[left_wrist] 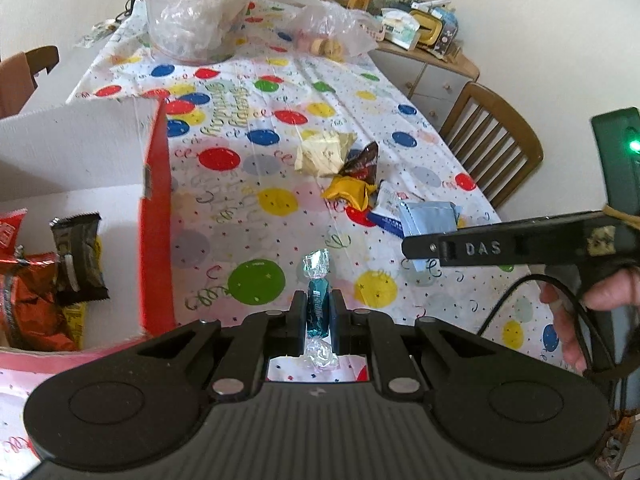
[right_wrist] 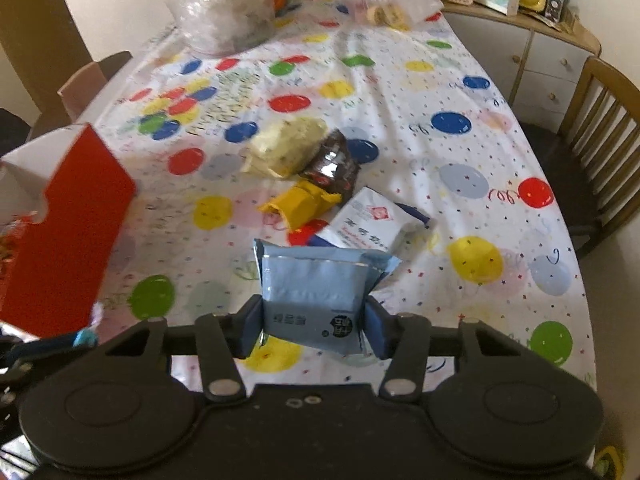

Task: Organize snacks
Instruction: 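Carry the blue candy and light blue packet over the box with both tools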

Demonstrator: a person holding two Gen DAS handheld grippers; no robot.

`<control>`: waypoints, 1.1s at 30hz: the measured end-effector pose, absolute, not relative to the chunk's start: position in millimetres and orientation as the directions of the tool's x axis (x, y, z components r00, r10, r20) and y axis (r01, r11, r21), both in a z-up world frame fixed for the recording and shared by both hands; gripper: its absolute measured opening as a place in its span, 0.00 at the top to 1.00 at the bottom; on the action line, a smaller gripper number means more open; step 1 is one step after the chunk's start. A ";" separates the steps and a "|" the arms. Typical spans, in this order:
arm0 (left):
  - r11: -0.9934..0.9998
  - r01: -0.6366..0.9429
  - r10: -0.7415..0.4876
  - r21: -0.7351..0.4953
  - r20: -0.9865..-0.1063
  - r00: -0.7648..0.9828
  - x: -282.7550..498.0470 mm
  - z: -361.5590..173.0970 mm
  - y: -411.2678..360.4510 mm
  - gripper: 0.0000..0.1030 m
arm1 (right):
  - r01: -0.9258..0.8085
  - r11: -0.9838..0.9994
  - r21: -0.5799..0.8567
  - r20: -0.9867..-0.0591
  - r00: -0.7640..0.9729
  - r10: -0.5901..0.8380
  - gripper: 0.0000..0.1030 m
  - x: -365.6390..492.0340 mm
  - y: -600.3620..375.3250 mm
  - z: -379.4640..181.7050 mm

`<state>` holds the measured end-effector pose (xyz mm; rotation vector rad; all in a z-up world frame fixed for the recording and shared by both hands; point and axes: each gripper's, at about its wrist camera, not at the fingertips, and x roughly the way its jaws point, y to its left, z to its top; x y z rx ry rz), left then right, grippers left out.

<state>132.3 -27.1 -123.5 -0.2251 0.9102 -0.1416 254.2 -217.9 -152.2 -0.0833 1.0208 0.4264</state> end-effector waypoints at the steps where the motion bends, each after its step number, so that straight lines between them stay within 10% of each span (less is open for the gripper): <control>1: 0.967 0.026 -0.214 -0.252 -0.762 0.611 131.1 -120.9 -24.2 0.89 | -0.389 0.912 0.131 -0.838 0.447 0.312 0.51 251.1 -216.5 -148.0; 33: 0.956 -0.218 0.015 -0.194 -0.715 0.699 99.5 -75.1 203.3 0.89 | -0.672 0.736 0.083 -0.766 0.429 0.478 0.50 183.5 -8.6 -70.4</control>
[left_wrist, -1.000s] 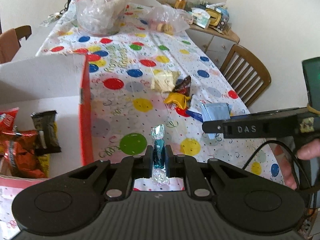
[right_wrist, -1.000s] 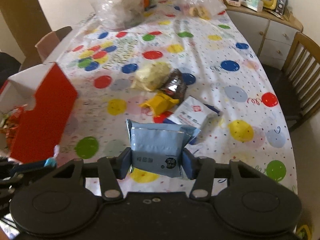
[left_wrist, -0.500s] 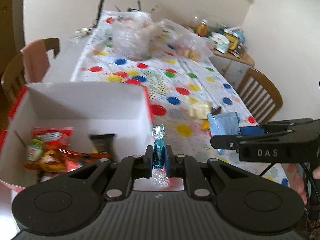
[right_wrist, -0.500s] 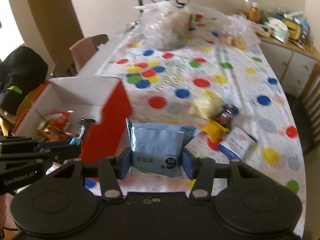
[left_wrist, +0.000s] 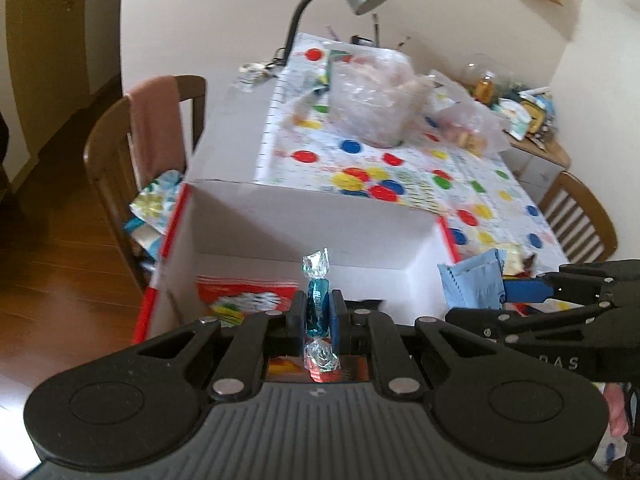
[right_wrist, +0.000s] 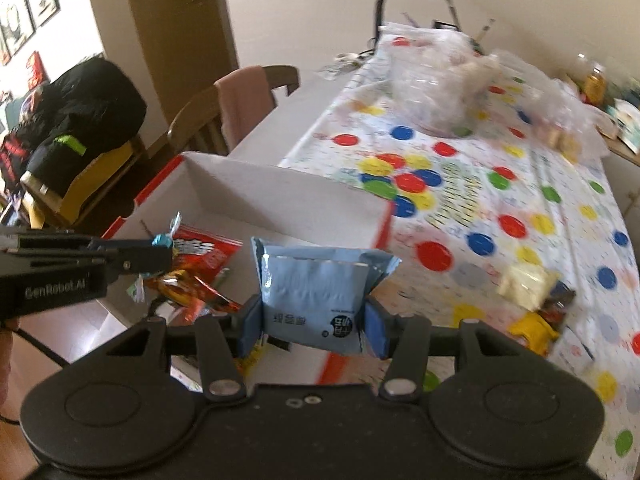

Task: Organize snacks
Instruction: 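Carry the blue candy and light blue packet over the box with both tools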

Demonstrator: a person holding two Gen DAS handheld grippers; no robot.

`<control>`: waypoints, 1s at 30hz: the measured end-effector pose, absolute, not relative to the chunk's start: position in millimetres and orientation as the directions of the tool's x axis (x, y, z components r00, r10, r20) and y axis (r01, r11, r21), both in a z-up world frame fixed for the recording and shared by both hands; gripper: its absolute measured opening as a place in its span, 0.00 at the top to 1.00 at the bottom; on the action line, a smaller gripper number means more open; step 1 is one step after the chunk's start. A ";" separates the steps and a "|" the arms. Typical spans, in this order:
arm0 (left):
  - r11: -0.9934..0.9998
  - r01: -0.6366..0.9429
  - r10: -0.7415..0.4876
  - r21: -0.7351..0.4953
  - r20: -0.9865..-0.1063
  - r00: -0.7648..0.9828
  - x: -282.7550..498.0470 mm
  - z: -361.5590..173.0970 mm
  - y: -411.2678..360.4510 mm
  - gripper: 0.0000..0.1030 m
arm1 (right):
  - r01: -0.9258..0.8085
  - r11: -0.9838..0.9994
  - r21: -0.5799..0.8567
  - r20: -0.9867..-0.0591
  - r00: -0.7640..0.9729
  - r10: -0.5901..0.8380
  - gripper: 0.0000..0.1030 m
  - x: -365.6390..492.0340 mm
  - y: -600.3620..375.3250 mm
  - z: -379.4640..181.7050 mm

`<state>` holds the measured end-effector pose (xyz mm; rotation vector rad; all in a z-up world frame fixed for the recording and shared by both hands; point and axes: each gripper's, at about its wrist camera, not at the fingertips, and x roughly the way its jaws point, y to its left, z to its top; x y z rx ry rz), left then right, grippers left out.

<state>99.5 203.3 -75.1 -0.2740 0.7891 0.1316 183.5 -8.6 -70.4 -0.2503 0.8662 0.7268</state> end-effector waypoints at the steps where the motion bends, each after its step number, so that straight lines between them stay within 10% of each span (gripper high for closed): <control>1: 0.956 -0.226 0.023 -0.186 -0.721 0.692 101.0 -77.6 209.4 0.89 | -0.679 0.730 0.076 -0.771 0.425 0.475 0.50 184.0 0.3 -72.4; 30: 0.968 -0.212 -0.008 -0.135 -0.859 0.511 141.2 -137.0 234.4 0.89 | -0.708 0.706 0.024 -0.895 0.299 0.331 0.48 215.2 104.8 -146.2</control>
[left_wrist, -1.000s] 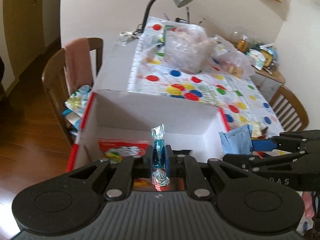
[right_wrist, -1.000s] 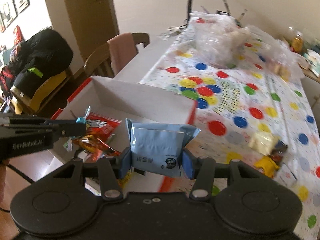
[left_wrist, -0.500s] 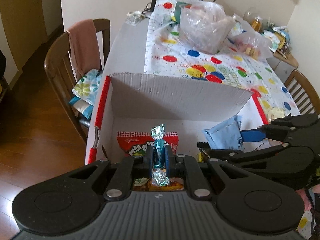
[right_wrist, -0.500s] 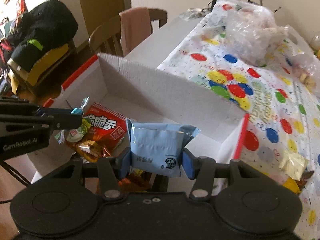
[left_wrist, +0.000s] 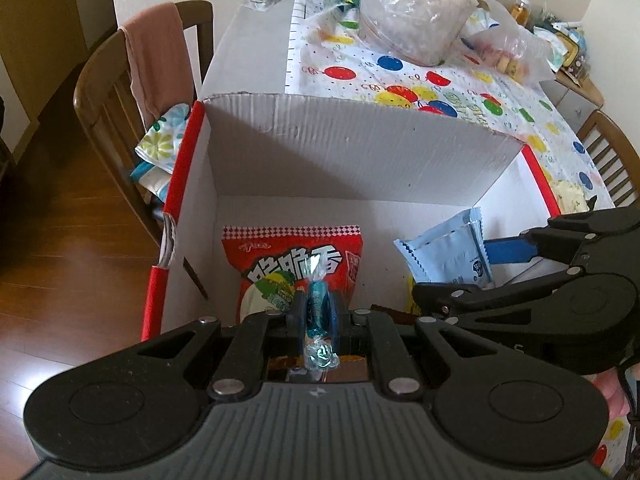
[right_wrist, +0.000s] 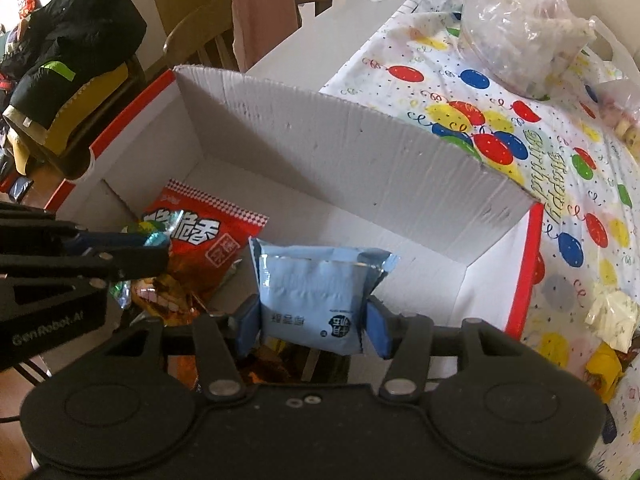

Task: Organize snacks
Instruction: 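Carry the blue candy and light blue packet over the box with both tools, then open both tools to drop the candy and packet into the box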

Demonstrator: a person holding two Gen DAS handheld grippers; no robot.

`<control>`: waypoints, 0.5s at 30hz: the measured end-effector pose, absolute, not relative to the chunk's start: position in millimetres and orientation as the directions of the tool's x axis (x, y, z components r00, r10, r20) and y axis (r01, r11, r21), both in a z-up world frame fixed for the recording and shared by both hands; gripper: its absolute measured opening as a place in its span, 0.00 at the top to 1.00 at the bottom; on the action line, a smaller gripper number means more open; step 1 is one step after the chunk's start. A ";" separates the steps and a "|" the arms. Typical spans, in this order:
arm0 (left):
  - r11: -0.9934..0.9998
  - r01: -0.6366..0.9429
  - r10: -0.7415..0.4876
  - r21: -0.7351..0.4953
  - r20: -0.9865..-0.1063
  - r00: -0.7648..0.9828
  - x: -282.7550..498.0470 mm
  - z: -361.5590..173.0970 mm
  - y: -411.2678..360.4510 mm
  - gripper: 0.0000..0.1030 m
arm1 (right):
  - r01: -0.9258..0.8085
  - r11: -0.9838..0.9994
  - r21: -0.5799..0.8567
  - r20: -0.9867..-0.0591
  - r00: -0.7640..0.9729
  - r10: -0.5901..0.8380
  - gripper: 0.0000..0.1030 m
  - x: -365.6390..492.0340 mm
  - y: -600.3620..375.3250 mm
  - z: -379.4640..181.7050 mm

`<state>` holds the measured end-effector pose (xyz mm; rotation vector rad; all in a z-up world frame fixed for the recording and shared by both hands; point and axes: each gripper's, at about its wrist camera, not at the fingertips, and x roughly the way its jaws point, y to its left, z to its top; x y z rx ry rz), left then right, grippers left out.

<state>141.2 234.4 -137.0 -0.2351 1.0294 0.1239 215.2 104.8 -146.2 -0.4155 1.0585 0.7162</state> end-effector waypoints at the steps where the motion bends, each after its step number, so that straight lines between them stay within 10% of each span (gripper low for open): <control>1: 0.968 -0.212 -0.006 -0.133 -0.860 0.511 141.3 -137.4 233.5 0.89 | -0.708 0.706 0.023 -0.896 0.300 0.329 0.45 215.0 105.0 -146.5; 15: 0.969 -0.203 -0.012 -0.140 -0.848 0.529 128.6 -127.0 226.3 0.84 | -0.689 0.724 0.038 -0.872 0.331 0.361 0.24 208.0 91.8 -133.4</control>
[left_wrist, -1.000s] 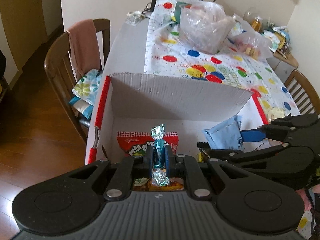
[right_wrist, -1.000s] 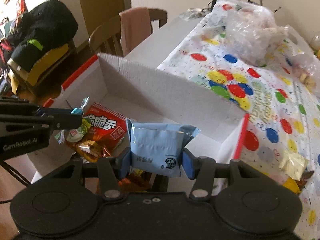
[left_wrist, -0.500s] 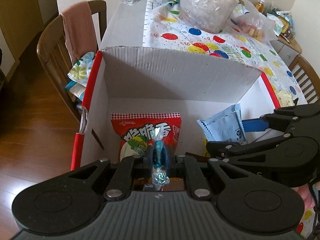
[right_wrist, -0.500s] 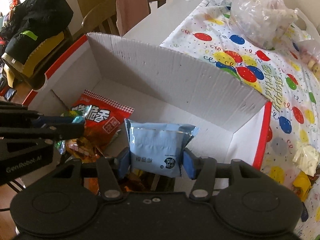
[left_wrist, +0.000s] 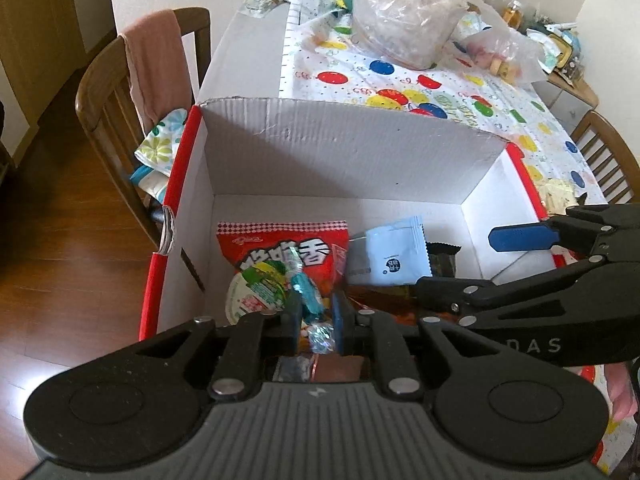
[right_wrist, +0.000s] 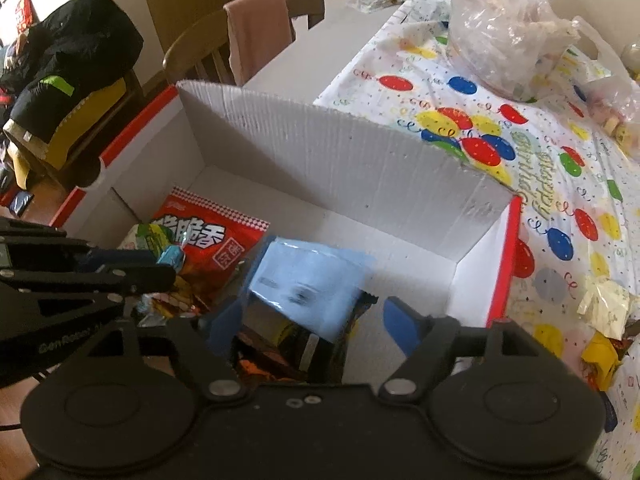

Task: Organize snacks
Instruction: 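Open both tools to drop the candy and packet into the box, then withdraw both tools from the box toward the remaining snacks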

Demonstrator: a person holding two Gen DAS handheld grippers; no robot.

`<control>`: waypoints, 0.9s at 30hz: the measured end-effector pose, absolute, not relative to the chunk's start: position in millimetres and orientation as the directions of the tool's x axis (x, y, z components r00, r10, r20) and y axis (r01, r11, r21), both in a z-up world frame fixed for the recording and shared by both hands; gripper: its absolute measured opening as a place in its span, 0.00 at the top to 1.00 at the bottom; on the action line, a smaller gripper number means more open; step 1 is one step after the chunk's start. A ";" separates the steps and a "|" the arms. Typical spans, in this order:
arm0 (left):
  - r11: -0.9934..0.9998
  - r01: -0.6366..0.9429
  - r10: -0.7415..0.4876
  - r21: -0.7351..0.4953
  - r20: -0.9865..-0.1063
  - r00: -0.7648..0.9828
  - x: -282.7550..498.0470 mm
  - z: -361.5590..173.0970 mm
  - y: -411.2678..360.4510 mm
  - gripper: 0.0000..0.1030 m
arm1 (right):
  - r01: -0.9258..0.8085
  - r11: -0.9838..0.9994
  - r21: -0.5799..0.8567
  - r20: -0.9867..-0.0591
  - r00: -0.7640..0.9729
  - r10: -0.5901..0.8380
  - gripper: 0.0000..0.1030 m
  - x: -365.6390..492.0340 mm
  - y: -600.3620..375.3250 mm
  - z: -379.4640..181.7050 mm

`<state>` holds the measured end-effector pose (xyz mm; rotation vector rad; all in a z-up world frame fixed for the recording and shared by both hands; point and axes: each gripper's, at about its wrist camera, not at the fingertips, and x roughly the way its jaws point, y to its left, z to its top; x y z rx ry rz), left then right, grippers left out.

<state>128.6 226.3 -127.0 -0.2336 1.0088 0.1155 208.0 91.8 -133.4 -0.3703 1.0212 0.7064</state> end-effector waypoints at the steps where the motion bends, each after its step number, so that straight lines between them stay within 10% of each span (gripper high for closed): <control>1: 0.970 -0.200 -0.013 -0.140 -0.846 0.533 127.1 -125.2 225.2 0.84 | -0.688 0.724 0.045 -0.869 0.330 0.368 0.24 206.9 90.3 -131.4; 16: 0.975 -0.169 -0.009 -0.142 -0.791 0.612 106.7 -91.1 208.7 0.70 | -0.662 0.741 0.110 -0.807 0.376 0.456 0.16 194.1 53.8 -94.2; 20: 0.975 -0.162 -0.010 -0.149 -0.766 0.643 100.0 -80.3 202.0 0.47 | -0.662 0.738 0.128 -0.779 0.393 0.488 0.16 187.1 39.6 -80.4; 27: 0.981 -0.134 -0.012 -0.143 -0.727 0.686 92.6 -59.1 181.1 0.39 | -0.672 0.723 0.160 -0.725 0.418 0.548 0.15 173.9 10.4 -56.6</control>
